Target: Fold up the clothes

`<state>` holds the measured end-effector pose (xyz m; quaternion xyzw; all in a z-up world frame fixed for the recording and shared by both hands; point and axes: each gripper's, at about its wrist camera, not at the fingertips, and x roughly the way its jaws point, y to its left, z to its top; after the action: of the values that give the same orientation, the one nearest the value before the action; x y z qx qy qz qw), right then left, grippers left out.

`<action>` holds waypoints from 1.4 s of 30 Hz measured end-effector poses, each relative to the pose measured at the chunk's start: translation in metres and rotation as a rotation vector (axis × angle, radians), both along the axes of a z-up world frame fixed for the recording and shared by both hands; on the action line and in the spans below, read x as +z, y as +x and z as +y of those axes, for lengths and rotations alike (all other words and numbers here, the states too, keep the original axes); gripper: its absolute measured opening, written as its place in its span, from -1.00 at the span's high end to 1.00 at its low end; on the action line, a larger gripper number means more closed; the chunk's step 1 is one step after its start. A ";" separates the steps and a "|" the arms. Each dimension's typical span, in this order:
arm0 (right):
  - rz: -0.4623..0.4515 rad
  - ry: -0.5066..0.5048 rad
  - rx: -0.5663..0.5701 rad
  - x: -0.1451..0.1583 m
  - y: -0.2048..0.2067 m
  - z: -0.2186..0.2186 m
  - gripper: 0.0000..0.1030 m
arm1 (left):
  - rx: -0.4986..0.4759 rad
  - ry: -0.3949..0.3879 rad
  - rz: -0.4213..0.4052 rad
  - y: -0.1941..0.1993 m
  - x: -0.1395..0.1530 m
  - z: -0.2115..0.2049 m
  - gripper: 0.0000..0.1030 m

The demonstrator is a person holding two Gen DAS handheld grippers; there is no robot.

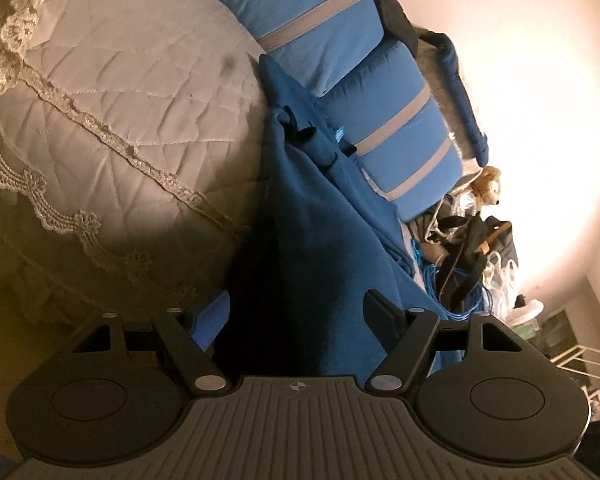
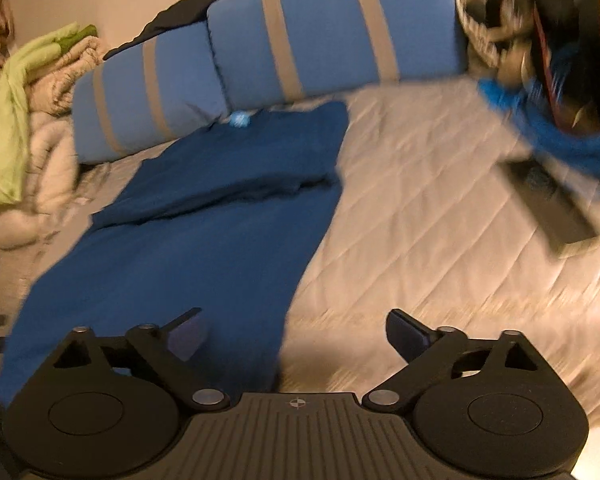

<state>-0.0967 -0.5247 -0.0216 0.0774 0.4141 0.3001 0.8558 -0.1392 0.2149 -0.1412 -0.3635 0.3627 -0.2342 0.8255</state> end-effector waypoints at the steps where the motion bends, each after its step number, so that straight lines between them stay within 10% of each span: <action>1: 0.033 0.024 0.015 -0.005 -0.002 -0.001 -0.79 | 0.004 0.004 0.001 0.000 0.001 0.001 -0.42; 15: 0.410 0.401 0.080 -0.080 -0.018 -0.020 -0.52 | 0.013 0.052 -0.007 0.006 0.014 0.001 -0.41; 22: 0.505 0.607 0.080 -0.103 -0.023 -0.028 -0.01 | 0.016 0.060 -0.002 0.009 0.016 -0.001 -0.41; 28: 0.484 0.639 0.076 -0.093 -0.025 -0.036 0.78 | 0.019 0.059 0.002 0.009 0.016 0.000 -0.42; 42: 0.235 0.475 0.057 -0.016 -0.033 -0.062 0.87 | 0.022 0.002 -0.017 0.005 0.020 0.001 -0.41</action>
<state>-0.1296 -0.5866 -0.0372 0.2987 0.4305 0.4020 0.7508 -0.1339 0.2164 -0.1214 -0.3646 0.3518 -0.2279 0.8315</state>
